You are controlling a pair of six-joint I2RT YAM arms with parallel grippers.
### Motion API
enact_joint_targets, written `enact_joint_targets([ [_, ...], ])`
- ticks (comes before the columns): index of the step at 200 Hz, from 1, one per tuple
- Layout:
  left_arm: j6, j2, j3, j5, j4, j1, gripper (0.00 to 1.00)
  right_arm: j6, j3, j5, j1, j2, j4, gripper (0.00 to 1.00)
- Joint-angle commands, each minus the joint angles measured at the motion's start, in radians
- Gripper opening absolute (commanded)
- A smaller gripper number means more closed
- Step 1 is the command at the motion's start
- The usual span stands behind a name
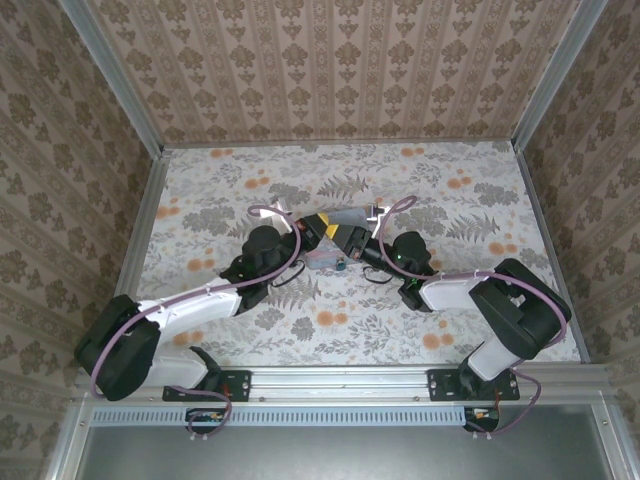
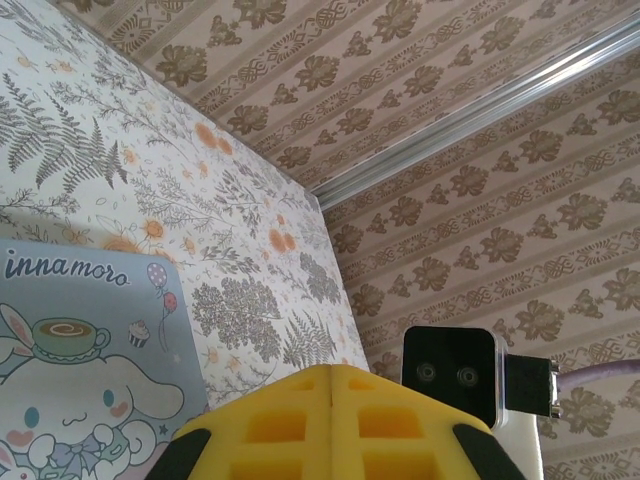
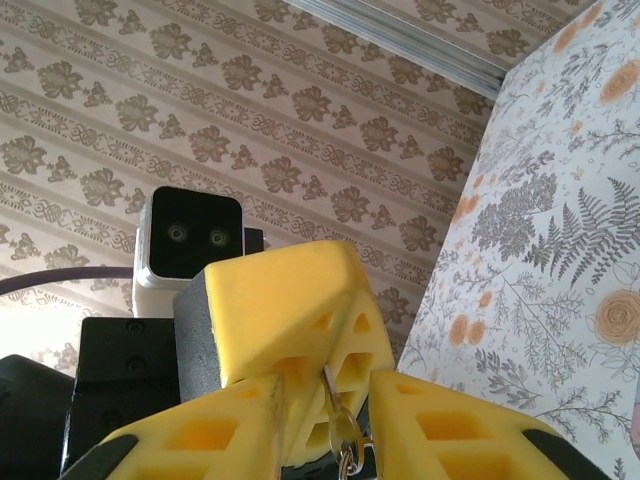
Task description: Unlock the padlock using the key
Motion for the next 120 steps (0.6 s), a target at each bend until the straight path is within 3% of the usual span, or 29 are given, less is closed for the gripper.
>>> enact_joint_targets([
  [1,-0.007,0.01,-0.011,-0.015,0.039,-0.008,0.0,0.013,0.024,0.008,0.005,0.017,0.048,0.28],
  [60,-0.006,0.011,-0.012,-0.028,0.046,-0.011,0.0,0.019,0.007,0.005,0.005,0.014,0.054,0.23],
  [120,-0.005,0.013,-0.009,-0.038,0.051,-0.014,0.0,0.023,-0.004,0.0,0.008,0.021,0.059,0.26],
])
